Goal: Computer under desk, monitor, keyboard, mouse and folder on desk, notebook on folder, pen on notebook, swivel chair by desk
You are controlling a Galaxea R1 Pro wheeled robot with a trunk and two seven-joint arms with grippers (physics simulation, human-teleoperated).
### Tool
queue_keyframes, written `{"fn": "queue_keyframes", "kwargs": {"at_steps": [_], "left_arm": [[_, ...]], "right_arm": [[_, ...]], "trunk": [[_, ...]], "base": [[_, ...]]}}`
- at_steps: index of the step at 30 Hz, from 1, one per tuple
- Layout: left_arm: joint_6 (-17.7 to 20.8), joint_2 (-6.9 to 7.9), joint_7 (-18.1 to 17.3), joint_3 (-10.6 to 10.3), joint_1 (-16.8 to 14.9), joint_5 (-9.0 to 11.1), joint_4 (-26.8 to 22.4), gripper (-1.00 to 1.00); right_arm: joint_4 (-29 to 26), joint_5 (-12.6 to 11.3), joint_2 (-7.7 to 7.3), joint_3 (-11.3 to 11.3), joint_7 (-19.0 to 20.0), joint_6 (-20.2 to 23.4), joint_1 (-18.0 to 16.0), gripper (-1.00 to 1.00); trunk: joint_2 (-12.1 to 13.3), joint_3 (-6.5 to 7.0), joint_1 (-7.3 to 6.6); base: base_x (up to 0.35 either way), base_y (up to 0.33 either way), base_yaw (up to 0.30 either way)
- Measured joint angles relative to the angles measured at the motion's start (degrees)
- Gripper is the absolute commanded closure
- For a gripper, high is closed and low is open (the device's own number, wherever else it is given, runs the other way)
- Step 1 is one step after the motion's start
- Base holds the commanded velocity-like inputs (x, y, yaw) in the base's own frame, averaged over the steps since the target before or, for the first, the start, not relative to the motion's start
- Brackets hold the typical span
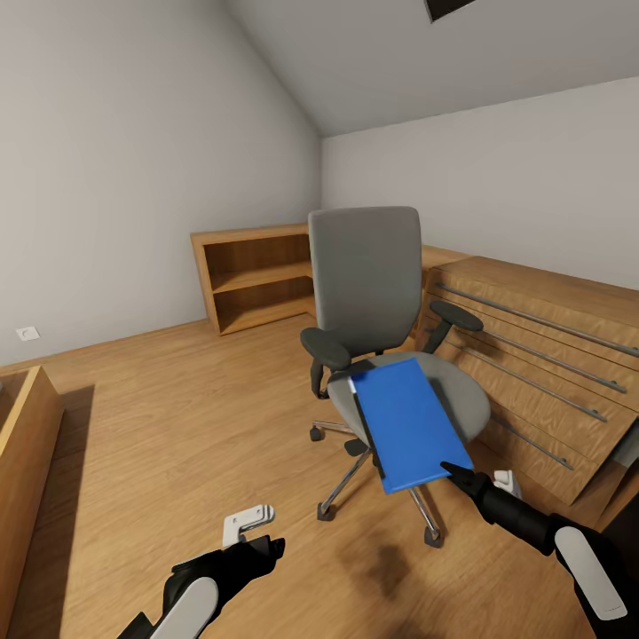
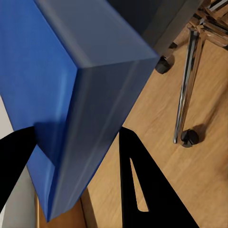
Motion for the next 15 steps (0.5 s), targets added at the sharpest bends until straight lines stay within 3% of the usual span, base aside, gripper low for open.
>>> {"fn": "queue_keyframes", "kwargs": {"at_steps": [4, 15], "left_arm": [[-0.01, 0.00, 0.00, 0.00, 0.00, -0.03, 0.21, -1.00], [-0.02, 0.00, 0.07, -0.04, 0.00, -0.09, 0.67, -1.00]], "right_arm": [[0.00, 0.02, 0.00, 0.00, 0.00, 0.01, 0.00, 1.00], [0.00, -0.04, 0.00, -0.05, -0.01, 0.07, 0.00, 1.00]], "trunk": [[0.00, 0.00, 0.00], [4.40, 1.97, -2.41]], "base": [[0.000, 0.000, 0.000], [0.000, 0.000, 0.000]]}}
